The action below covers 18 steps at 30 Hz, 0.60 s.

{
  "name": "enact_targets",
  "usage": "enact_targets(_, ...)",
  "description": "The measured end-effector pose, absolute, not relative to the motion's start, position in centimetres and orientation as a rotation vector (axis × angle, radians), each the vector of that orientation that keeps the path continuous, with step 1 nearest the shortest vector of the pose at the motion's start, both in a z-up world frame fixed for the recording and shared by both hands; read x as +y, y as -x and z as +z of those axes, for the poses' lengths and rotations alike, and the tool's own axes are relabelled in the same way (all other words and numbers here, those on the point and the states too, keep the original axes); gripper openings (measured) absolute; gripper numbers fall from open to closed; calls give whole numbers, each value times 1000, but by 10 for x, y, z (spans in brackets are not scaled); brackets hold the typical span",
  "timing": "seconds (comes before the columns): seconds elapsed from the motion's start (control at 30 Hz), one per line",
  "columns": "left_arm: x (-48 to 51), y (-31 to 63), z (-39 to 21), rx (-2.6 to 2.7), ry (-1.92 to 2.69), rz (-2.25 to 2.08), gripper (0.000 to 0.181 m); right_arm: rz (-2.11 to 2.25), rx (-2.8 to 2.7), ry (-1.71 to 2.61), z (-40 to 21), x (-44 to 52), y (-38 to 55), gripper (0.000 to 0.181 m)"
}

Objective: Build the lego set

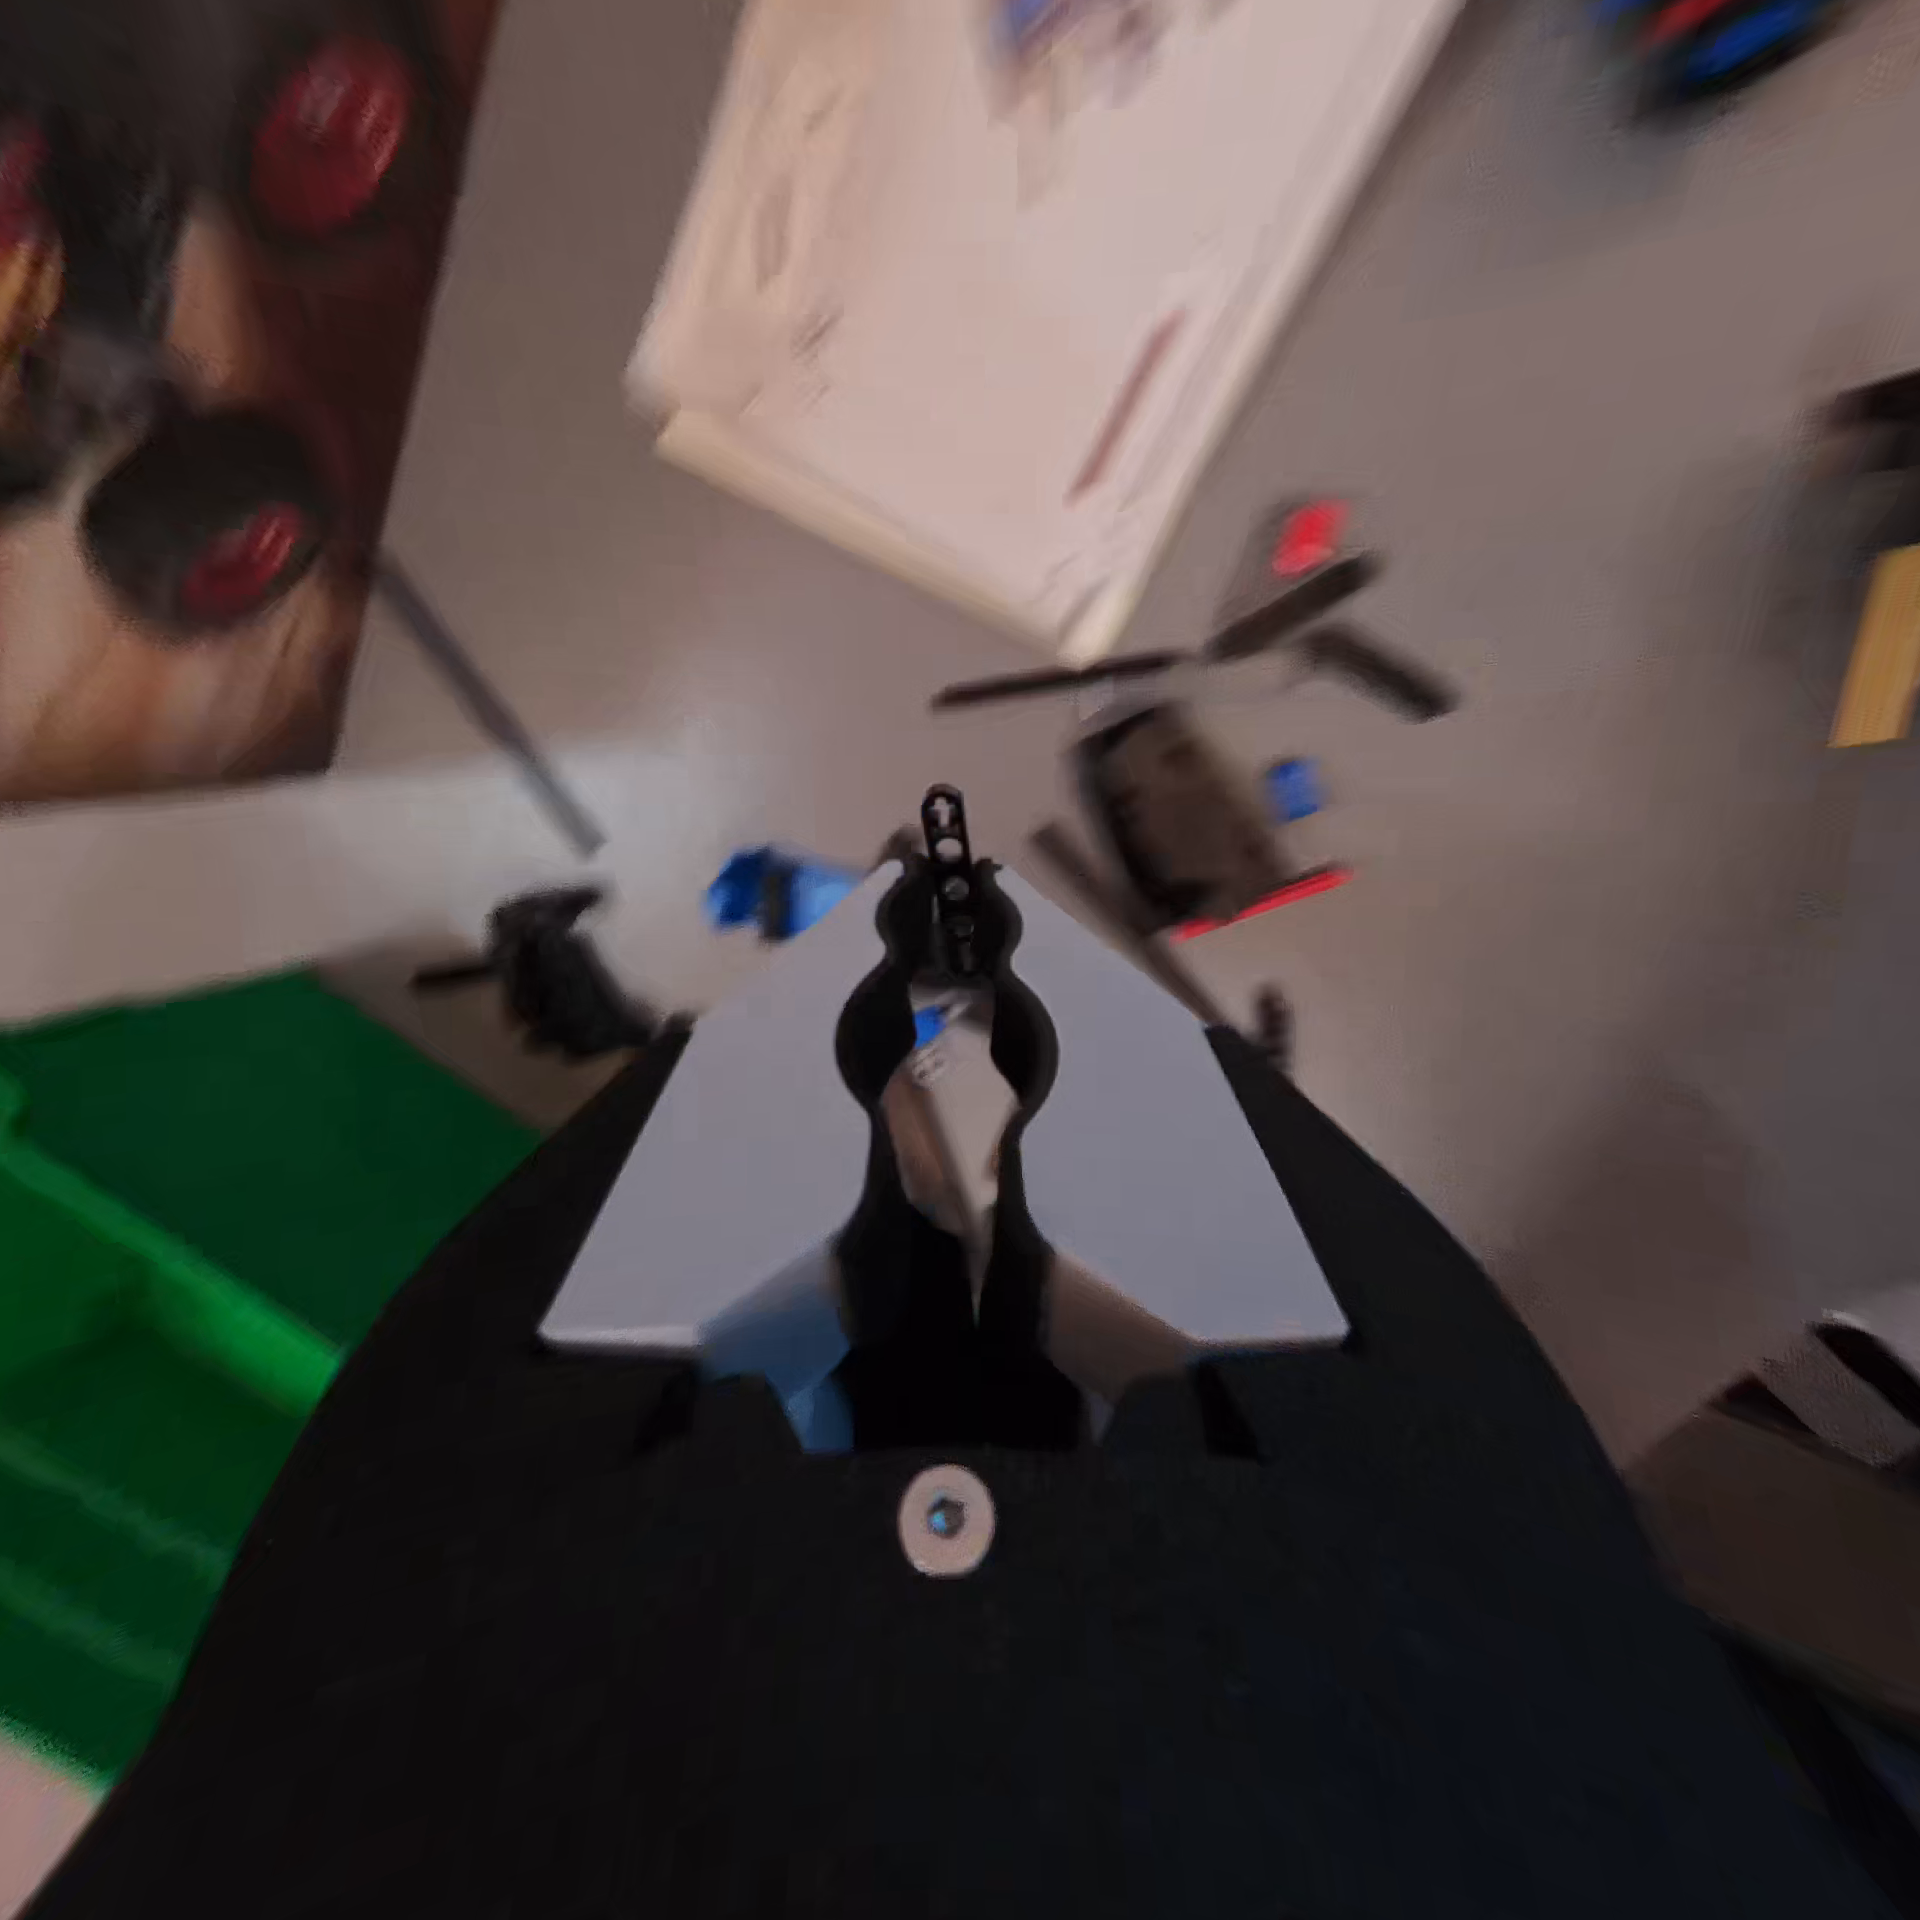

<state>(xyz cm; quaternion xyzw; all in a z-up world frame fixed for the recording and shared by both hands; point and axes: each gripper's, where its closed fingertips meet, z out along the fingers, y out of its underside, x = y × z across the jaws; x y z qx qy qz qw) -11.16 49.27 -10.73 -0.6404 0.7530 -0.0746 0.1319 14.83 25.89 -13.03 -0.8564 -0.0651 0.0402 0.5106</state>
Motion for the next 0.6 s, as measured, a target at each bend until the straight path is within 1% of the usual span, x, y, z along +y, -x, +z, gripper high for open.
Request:
enact_targets(0.03, 469, 98, -102, 2239, 1790, -290, 6, 96, -156, 2060, -130, 259, -148, 16)
enact_targets(0.13, 398, 57, -89, 2396, 1579, -499, 6, 103, -159, 2055, -129, 258, -147, 16)
enact_targets(0.23, 328, 30, -97, 2581, 1420, -682, 6, 88, -178, 2047, -126, 257, -143, 16)
enact_targets(0.4, 261, 3, -128, 2779, 1201, -655, 6, 20, -216, 2017, -116, 255, -140, 14)
enact_targets(0.6, 226, -5, -169, 2959, 1096, -451, 6, 34, -179, 2012, -111, 253, -145, 12)
